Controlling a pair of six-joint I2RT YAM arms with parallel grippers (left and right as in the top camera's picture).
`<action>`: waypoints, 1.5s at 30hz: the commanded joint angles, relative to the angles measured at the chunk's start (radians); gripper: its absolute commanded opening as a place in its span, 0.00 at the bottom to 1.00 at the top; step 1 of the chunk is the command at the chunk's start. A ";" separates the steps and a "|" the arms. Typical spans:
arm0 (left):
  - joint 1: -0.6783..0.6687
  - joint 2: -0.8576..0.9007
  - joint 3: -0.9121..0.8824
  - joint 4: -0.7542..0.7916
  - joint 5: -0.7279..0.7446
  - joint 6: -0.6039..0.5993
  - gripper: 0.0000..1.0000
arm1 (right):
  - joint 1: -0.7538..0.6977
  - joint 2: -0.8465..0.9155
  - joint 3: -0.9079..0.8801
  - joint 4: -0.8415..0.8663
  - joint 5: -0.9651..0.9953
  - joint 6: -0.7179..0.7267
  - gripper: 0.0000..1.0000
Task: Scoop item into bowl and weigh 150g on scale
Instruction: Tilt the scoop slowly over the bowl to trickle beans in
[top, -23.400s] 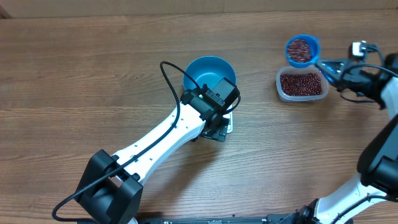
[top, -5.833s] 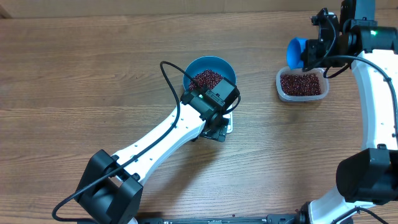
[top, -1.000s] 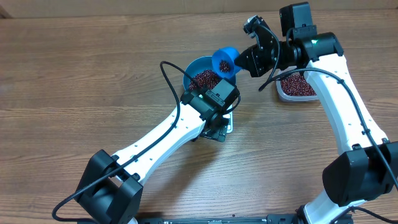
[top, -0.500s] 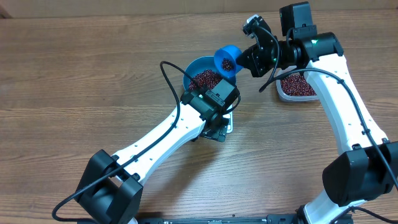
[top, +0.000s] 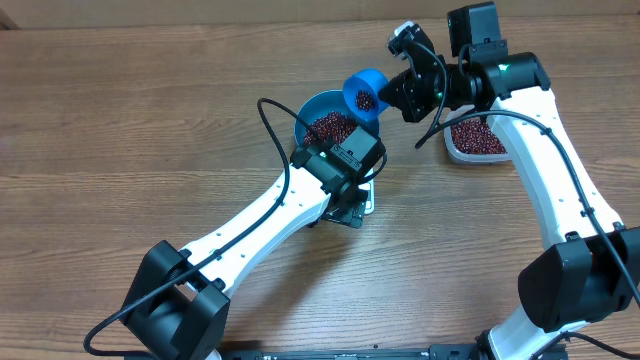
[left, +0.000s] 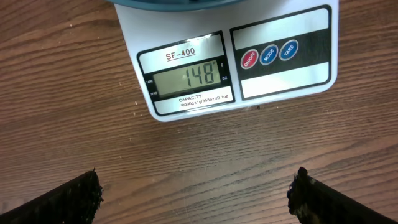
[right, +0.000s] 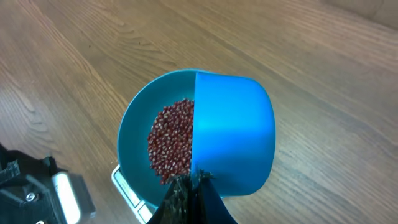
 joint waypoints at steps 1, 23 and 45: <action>0.004 -0.027 -0.005 0.000 -0.017 -0.013 0.99 | 0.011 0.011 0.026 -0.002 -0.042 -0.013 0.04; 0.004 -0.028 -0.005 0.000 -0.017 -0.013 1.00 | 0.073 0.013 0.026 0.008 0.008 -0.029 0.04; 0.004 -0.027 -0.005 0.000 -0.017 -0.013 1.00 | 0.102 0.014 0.026 -0.018 0.084 -0.128 0.04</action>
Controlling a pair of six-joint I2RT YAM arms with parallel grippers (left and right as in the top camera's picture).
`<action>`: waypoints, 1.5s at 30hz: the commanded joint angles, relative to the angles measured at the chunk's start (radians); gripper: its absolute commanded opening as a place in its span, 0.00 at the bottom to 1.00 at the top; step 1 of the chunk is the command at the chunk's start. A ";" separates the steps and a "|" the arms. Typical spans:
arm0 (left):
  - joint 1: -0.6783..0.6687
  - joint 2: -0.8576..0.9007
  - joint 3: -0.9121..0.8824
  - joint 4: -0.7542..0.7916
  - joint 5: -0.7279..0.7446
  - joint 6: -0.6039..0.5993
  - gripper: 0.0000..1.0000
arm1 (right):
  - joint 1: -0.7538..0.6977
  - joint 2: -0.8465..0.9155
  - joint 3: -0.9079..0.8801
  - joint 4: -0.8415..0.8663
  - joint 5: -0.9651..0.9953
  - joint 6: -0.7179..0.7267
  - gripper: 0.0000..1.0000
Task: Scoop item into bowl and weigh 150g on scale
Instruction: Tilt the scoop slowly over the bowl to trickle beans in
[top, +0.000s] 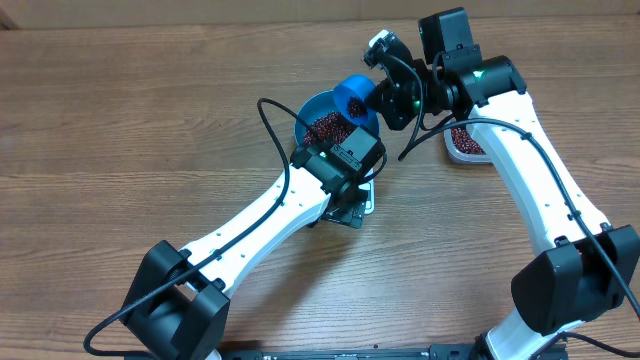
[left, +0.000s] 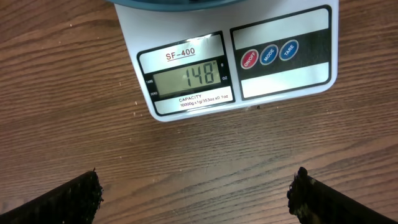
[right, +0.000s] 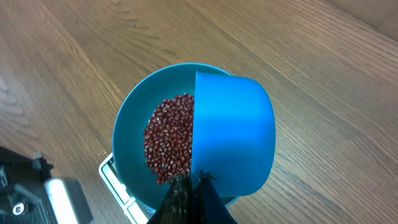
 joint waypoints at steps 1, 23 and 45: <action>0.004 -0.028 -0.005 0.000 -0.017 -0.013 0.99 | 0.010 0.012 0.026 0.004 -0.007 -0.045 0.04; 0.004 -0.028 -0.005 0.000 -0.017 -0.013 1.00 | 0.016 0.013 0.026 0.050 -0.017 -0.008 0.04; 0.004 -0.028 -0.005 0.000 -0.017 -0.013 1.00 | 0.039 0.014 0.026 0.076 0.019 -0.042 0.04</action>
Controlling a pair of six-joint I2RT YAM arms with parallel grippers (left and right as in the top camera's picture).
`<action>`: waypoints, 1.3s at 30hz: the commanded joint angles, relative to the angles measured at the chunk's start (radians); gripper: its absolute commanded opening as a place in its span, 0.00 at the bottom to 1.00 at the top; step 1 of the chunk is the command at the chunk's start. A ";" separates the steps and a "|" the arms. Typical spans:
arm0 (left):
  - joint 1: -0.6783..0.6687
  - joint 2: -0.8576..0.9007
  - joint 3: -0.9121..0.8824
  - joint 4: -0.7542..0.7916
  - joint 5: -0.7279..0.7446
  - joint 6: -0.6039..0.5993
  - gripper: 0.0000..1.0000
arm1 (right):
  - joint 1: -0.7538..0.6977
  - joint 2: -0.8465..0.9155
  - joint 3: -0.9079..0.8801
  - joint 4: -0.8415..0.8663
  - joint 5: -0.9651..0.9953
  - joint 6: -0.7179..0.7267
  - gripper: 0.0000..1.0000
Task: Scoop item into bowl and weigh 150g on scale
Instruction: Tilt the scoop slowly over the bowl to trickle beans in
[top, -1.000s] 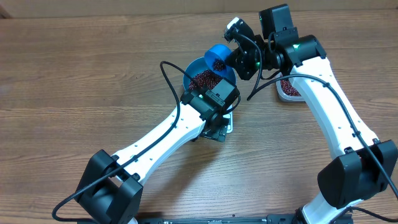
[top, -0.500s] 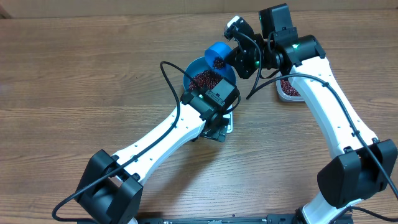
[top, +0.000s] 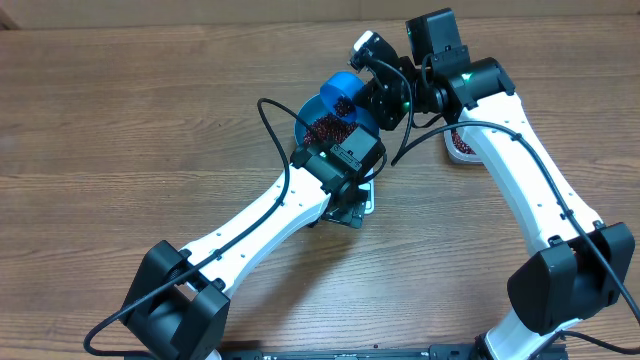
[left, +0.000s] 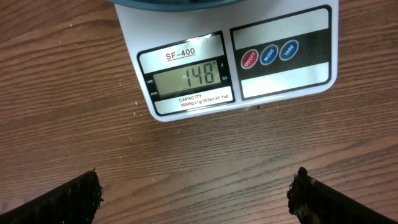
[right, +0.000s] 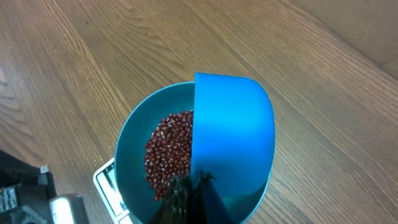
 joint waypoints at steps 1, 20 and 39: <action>0.004 -0.027 -0.005 0.001 -0.017 -0.013 1.00 | 0.005 0.005 0.026 0.007 0.042 0.010 0.04; 0.004 -0.027 -0.005 0.001 -0.017 -0.013 0.99 | 0.018 0.005 0.025 0.020 0.062 0.090 0.04; 0.004 -0.027 -0.005 0.000 -0.017 -0.013 1.00 | 0.018 0.005 0.025 0.017 0.062 0.090 0.05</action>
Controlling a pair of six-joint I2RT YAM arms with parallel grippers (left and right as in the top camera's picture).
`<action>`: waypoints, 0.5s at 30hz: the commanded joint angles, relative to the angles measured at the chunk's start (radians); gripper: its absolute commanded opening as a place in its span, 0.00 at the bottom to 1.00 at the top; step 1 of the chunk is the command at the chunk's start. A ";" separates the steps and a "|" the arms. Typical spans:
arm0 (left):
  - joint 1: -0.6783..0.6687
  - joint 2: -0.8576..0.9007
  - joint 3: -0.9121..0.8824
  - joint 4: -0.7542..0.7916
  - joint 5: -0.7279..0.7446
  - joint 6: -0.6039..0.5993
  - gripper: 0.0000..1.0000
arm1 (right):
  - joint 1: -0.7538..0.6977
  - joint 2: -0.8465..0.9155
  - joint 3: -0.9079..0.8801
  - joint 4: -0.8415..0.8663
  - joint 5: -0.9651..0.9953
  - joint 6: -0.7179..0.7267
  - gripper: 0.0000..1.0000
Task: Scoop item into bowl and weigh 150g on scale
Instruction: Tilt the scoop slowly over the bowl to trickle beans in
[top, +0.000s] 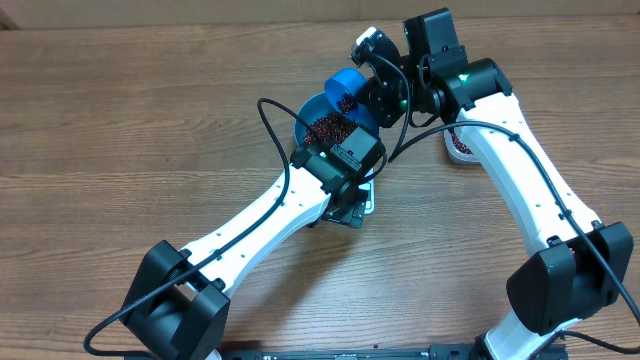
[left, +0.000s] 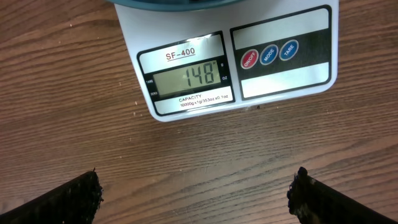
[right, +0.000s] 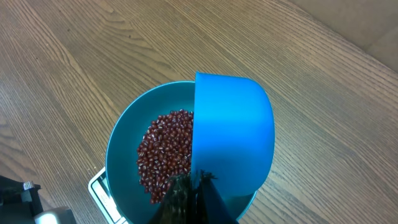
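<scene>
A teal bowl (right: 124, 155) of red beans (right: 163, 149) stands on the white SF-400 scale (left: 280, 71), whose display (left: 186, 78) reads 148. My right gripper (right: 194, 186) is shut on the handle of a blue scoop (right: 233, 130), held tilted on its side over the bowl; in the overhead view the scoop (top: 345, 88) is above the bowl's far rim. My left gripper (left: 196, 193) stands open low over the wood in front of the scale, nothing between its fingers (left: 68, 196).
A white tray of red beans (top: 458, 143) sits right of the scale, mostly hidden behind my right arm. My left arm (top: 270, 215) stretches across the table's middle and covers most of the scale in the overhead view.
The right gripper with the scoop has shifted slightly farther over the bowl. The scale reading stays at 148 and the left arm has not moved.
The scoop was held to the right of the bowl's rim with some beans in it, the scale reading 148. It then stood over the bowl's right side, then over its far side, where it remains. The reading has stayed at 148 throughout.
</scene>
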 joint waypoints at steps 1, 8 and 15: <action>0.004 -0.027 -0.005 0.000 -0.017 -0.013 1.00 | 0.006 0.004 0.025 0.003 -0.001 0.004 0.06; 0.004 -0.027 -0.005 0.000 -0.017 -0.013 0.99 | 0.007 0.004 0.025 0.006 -0.022 0.021 0.04; 0.004 -0.027 -0.005 0.000 -0.017 -0.013 1.00 | 0.030 0.004 0.026 -0.002 0.061 0.014 0.04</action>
